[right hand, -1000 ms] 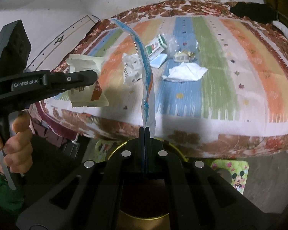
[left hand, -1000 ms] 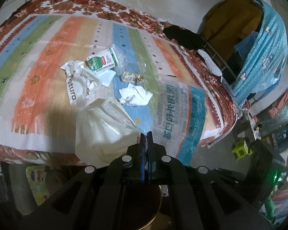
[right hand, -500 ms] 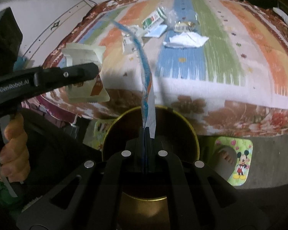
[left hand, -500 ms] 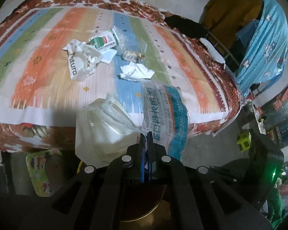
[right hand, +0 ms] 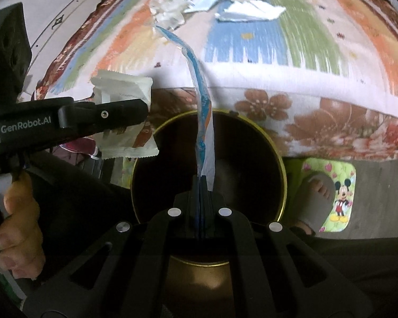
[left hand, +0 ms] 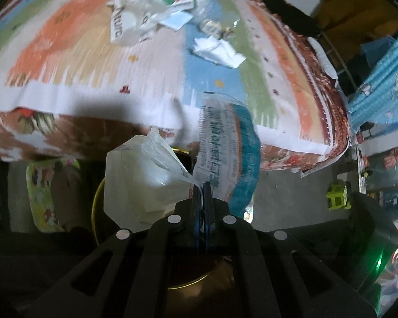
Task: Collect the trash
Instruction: 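Open both grippers over the bin to drop the items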
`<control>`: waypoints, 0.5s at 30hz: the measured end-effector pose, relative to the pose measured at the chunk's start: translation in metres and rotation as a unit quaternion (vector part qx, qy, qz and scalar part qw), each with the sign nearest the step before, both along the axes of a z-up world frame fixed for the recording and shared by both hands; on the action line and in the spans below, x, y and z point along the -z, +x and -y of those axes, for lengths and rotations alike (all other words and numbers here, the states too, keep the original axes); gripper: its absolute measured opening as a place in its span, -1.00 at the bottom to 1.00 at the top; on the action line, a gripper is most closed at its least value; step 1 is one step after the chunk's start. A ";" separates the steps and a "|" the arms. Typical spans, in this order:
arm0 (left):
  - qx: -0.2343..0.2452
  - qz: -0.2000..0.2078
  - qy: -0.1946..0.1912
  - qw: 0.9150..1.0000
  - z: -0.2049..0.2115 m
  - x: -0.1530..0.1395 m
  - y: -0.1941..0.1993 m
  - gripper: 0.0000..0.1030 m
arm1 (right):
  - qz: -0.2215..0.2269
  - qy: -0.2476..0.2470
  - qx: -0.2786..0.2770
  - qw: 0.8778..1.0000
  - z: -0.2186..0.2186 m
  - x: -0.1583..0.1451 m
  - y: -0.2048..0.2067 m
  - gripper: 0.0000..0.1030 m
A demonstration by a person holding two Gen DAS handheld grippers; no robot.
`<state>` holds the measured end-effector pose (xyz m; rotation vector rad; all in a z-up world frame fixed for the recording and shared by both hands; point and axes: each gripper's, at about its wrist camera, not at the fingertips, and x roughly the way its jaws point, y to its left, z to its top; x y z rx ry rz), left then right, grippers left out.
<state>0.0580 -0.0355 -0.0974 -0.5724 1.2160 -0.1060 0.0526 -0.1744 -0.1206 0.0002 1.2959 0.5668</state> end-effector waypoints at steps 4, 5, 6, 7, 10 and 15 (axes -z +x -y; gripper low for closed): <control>-0.015 -0.015 -0.016 1.000 -0.005 0.005 0.001 -0.29 | -0.006 0.007 0.007 1.000 0.003 0.000 0.002 -0.70; -0.021 -0.012 -0.015 1.000 -0.008 0.003 0.001 -0.23 | -0.004 0.012 0.008 1.000 0.004 -0.002 0.003 -0.70; -0.026 -0.008 -0.011 1.000 -0.010 0.001 0.000 -0.23 | -0.003 0.015 0.010 1.000 0.006 -0.003 0.003 -0.70; -0.028 -0.005 -0.007 1.000 -0.012 0.000 -0.001 -0.23 | -0.002 0.017 0.013 1.000 0.007 -0.004 0.004 -0.66; -0.042 -0.002 0.002 0.999 -0.019 -0.003 0.001 -0.22 | 0.006 0.019 0.017 1.000 0.008 -0.008 0.005 -0.54; -0.061 0.003 0.004 0.998 -0.032 -0.009 0.004 -0.16 | 0.019 0.028 0.016 0.999 0.007 -0.016 0.009 -0.45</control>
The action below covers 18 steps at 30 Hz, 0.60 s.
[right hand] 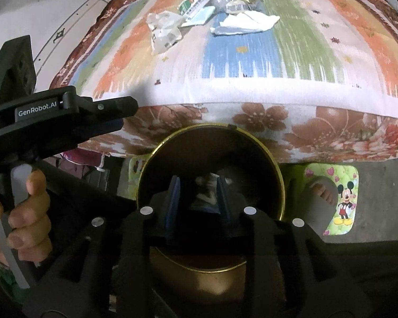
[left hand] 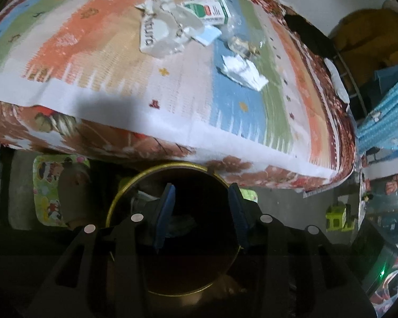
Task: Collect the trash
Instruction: 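Open both grippers over the bin to drop the items, then return to the pile and grasp the white 'Natural' bag with the right gripper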
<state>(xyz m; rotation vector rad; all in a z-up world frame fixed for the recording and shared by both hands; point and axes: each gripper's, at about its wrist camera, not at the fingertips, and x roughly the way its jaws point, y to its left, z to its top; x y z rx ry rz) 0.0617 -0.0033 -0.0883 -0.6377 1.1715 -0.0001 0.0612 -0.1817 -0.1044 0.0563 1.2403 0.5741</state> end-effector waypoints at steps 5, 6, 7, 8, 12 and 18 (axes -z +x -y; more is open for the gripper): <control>-0.017 0.012 0.012 1.000 -0.017 -0.014 0.005 -0.11 | 0.026 -0.008 -0.007 1.000 -0.005 -0.011 0.009 -0.35; -0.020 0.015 0.010 1.000 -0.021 -0.017 0.006 -0.11 | 0.037 -0.011 -0.010 0.999 -0.008 -0.016 0.013 -0.34; -0.025 0.023 0.004 0.999 -0.028 -0.023 0.009 -0.11 | 0.045 -0.013 -0.013 0.999 -0.009 -0.019 0.015 -0.31; -0.034 0.033 0.000 0.999 -0.036 -0.031 0.011 -0.11 | 0.051 -0.014 -0.016 0.998 -0.011 -0.021 0.017 -0.29; -0.062 0.056 0.005 0.996 -0.063 -0.052 0.021 -0.06 | 0.069 -0.008 -0.030 0.997 -0.017 -0.033 0.025 -0.20; -0.050 0.043 0.018 0.998 -0.062 -0.054 0.039 -0.01 | 0.103 0.008 -0.032 0.994 -0.028 -0.053 0.042 -0.07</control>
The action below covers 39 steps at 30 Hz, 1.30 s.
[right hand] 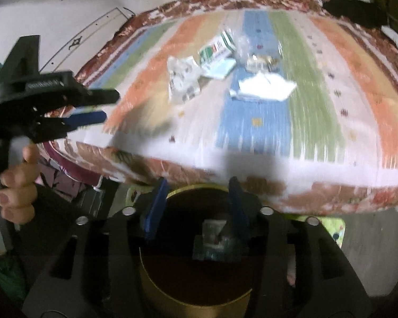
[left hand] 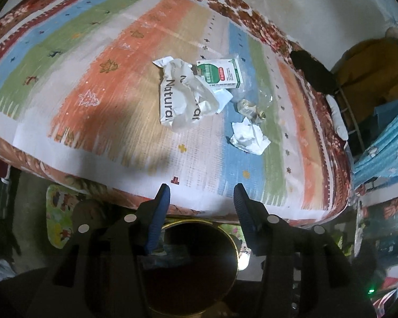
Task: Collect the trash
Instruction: 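Return to the pile and grasp the white 'Natural' bag with the right gripper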
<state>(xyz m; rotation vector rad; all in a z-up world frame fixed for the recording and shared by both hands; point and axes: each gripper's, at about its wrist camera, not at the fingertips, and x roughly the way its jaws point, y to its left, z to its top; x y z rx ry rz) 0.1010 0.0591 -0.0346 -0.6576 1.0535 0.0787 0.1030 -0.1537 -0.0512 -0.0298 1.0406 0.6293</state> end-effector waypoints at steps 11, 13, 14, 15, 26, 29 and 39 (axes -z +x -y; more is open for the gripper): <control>-0.013 0.021 0.071 0.997 -0.027 -0.028 0.044 0.13 | 0.019 0.001 -0.017 1.000 -0.030 -0.015 0.047 0.02; -0.040 0.021 0.079 0.996 -0.040 -0.028 0.054 0.15 | 0.019 0.007 -0.018 1.000 -0.035 -0.016 0.053 0.08; -0.048 0.021 0.081 0.995 -0.043 -0.028 0.058 0.17 | 0.018 0.009 -0.019 1.000 -0.038 -0.016 0.055 0.16; -0.054 0.021 0.081 0.995 -0.048 -0.027 0.062 0.18 | 0.018 0.013 -0.020 1.000 -0.042 -0.017 0.059 0.18; -0.060 0.022 0.093 0.994 -0.070 -0.015 0.110 0.27 | 0.026 -0.002 -0.018 0.999 -0.073 -0.013 0.105 0.32; -0.060 0.022 0.082 0.995 -0.077 -0.008 0.120 0.32 | 0.018 0.007 -0.014 1.000 -0.077 -0.011 0.118 0.39; -0.060 0.006 0.097 0.993 -0.091 0.008 0.149 0.45 | 0.017 -0.004 -0.007 1.000 -0.102 0.008 0.158 0.48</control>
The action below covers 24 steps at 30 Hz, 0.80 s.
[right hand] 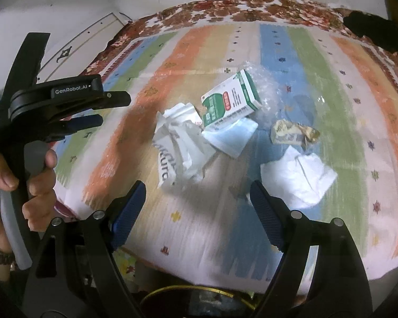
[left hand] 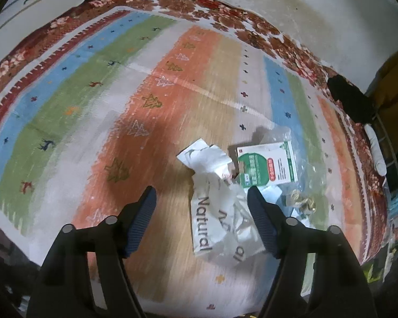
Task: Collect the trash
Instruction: 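Return to the pile and grasp the white 'Natural' bag with the right gripper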
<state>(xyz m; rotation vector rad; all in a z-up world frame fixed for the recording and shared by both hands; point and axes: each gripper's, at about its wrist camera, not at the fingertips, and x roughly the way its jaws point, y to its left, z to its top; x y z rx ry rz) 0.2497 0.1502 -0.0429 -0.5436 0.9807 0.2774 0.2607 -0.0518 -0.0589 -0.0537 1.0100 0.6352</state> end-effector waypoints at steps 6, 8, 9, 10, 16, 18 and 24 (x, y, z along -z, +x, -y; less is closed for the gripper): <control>-0.012 -0.012 -0.005 1.000 -0.013 0.018 0.013 0.72 | -0.007 0.003 -0.005 1.000 -0.015 0.017 0.019 0.50; -0.016 -0.019 -0.003 1.000 -0.017 0.024 0.017 0.75 | -0.013 0.003 -0.008 1.000 -0.022 0.023 0.025 0.50; -0.016 -0.020 -0.004 1.000 -0.018 0.026 0.019 0.77 | -0.013 0.000 -0.009 1.000 -0.025 0.024 0.027 0.50; -0.016 -0.021 -0.004 1.000 -0.020 0.028 0.022 0.78 | -0.010 -0.005 -0.009 1.000 -0.028 0.027 0.029 0.50; -0.011 -0.017 -0.004 1.000 -0.026 0.037 0.034 0.78 | -0.027 -0.012 -0.016 0.999 -0.044 0.041 0.043 0.34; -0.007 -0.015 -0.007 1.000 -0.028 0.041 0.038 0.78 | -0.029 -0.020 -0.016 0.999 -0.047 0.046 0.044 0.20; 0.014 -0.038 -0.020 0.999 -0.032 0.054 0.057 0.63 | -0.046 -0.023 -0.025 0.998 -0.054 0.055 0.050 -0.24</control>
